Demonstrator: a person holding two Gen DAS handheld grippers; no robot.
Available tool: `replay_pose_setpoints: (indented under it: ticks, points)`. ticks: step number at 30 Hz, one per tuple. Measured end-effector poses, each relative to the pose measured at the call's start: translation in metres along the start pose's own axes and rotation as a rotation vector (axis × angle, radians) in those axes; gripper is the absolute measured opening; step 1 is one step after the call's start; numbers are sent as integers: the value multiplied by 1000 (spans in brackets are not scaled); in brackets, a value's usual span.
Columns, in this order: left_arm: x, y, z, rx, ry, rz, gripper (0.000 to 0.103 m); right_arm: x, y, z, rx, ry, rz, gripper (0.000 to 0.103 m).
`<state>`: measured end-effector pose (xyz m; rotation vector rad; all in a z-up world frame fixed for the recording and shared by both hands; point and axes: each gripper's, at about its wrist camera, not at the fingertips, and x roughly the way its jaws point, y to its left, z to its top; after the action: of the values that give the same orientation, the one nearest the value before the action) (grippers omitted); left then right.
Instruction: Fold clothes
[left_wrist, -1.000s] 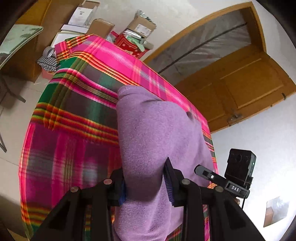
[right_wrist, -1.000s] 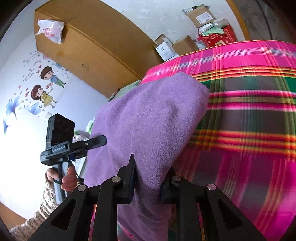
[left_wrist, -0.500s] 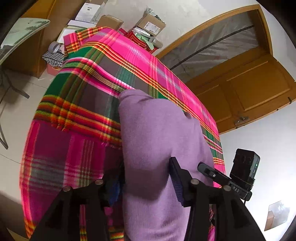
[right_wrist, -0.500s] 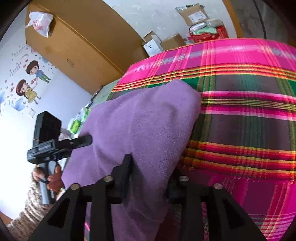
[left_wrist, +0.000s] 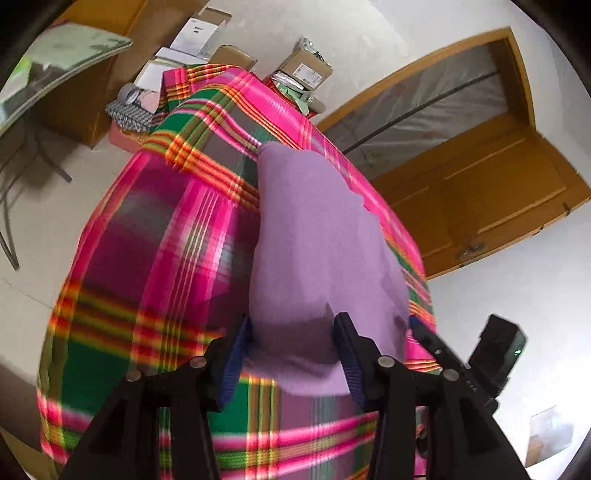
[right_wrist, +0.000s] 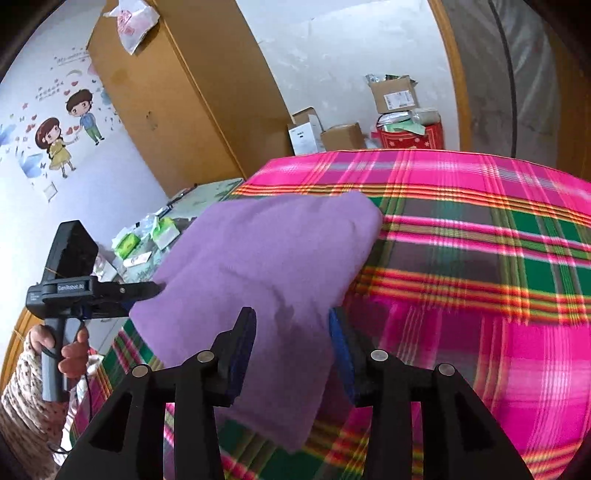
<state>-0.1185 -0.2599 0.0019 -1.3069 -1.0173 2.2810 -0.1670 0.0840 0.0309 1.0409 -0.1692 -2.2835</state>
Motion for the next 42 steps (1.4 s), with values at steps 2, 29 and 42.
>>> replay_pose_setpoints:
  ticks: [2, 29, 42]
  points:
    - [3, 1, -2, -11, -1, -13, 47, 0, -1, -6, 20, 12, 17, 44]
    - [15, -56, -61, 130, -89, 357, 42, -12, 44, -69, 9, 110, -42, 44]
    - [51, -91, -84, 314, -175, 603, 42, 0, 71, -85, -59, 118, -244, 44]
